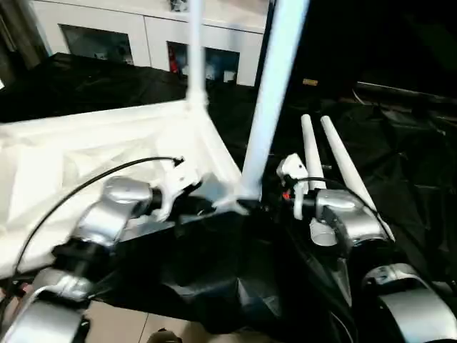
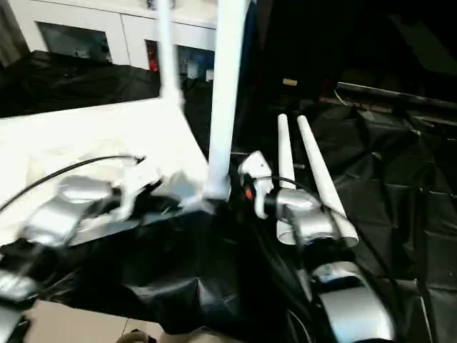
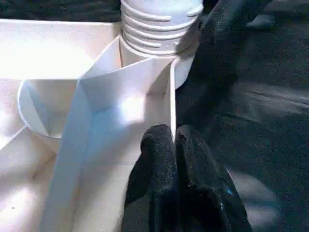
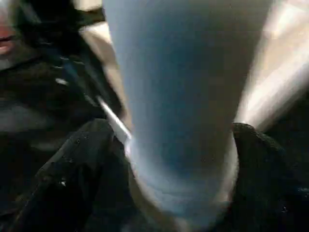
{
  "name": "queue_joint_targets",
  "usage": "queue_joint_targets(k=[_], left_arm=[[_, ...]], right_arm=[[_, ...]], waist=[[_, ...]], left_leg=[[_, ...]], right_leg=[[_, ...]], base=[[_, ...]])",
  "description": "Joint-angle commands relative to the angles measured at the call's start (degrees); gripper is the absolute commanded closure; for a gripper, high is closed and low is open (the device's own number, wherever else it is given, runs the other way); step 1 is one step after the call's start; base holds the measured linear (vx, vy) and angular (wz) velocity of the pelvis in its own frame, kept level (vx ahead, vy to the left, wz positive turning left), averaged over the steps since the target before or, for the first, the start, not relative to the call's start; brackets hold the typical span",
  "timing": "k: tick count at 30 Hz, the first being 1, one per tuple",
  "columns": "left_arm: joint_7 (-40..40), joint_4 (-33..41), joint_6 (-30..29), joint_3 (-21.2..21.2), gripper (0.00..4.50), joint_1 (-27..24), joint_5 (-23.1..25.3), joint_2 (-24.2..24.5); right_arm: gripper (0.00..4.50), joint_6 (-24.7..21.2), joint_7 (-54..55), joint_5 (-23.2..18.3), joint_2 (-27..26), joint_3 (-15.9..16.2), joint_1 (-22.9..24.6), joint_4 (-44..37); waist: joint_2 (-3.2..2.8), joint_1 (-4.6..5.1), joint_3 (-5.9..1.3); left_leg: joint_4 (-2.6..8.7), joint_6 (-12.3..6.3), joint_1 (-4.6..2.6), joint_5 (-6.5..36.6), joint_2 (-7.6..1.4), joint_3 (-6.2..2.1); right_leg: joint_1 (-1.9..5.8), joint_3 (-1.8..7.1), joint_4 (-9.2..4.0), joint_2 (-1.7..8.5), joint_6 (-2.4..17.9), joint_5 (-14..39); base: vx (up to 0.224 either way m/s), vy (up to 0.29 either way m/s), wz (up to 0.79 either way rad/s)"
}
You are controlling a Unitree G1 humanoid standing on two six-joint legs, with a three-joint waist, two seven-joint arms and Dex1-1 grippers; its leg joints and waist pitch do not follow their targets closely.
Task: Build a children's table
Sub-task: Rotate leg to tighten
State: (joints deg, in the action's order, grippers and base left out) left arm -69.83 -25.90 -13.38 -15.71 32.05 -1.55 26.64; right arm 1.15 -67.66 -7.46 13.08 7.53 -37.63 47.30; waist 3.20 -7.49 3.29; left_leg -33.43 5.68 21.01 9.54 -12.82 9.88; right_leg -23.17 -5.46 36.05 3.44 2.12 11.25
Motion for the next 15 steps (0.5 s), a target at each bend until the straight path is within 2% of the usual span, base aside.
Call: queue_joint_targets(k=[1, 3, 8, 15], left_arm=[[-2.65, 2.53, 1.34, -1.3, 4.5, 0.38, -1.26, -0.3], [-4.66, 2.36, 1.9, -1.44, 4.5, 0.44, -1.47, 0.8], [-6.44, 1.98, 2.12, -1.46, 4.5, 0.81, -1.74, 1.96], [-6.52, 1.61, 2.49, -1.25, 4.5, 0.78, -1.7, 2.06]], right_arm=[[0.44, -0.73, -2.68, -0.82, 1.05, 0.83, 0.91, -1.86], [0.44, -0.81, -4.96, -0.19, 1.95, 1.65, 1.45, -3.25], [0.44, -1.91, -7.63, 0.34, 2.89, 3.24, 2.5, -5.62], [1.0, -3.96, -8.45, -0.17, 2.45, 4.08, 3.32, -7.21]], waist=[[-0.68, 0.07, -3.75], [-0.75, -0.37, -3.7], [-0.49, -0.57, -3.86], [-0.49, -0.65, -3.99]], left_leg=[[3.54, -2.51, -0.89, 10.47, -1.34, 0.21], [3.67, -1.5, -0.97, 11.79, -1.37, 0.08], [3.63, -1.2, -0.74, 10.74, -1.22, 0.03], [3.55, -1.39, -0.71, 9.53, -1.22, 0.02]], right_leg=[[3.18, 3.49, -4.28, 4.88, 11.05, 8.92], [3.14, 3.5, -4.51, 4.97, 10.44, 11.52], [3.28, 3.52, -4.32, 4.97, 9.84, 11.12], [3.25, 3.48, -4.04, 4.9, 10.36, 8.94]], base=[[0.0, 0.0, 0.0], [0.0, 0.0, 0.0], [0.0, 0.0, 0.0], [0.0, 0.0, 0.0]])
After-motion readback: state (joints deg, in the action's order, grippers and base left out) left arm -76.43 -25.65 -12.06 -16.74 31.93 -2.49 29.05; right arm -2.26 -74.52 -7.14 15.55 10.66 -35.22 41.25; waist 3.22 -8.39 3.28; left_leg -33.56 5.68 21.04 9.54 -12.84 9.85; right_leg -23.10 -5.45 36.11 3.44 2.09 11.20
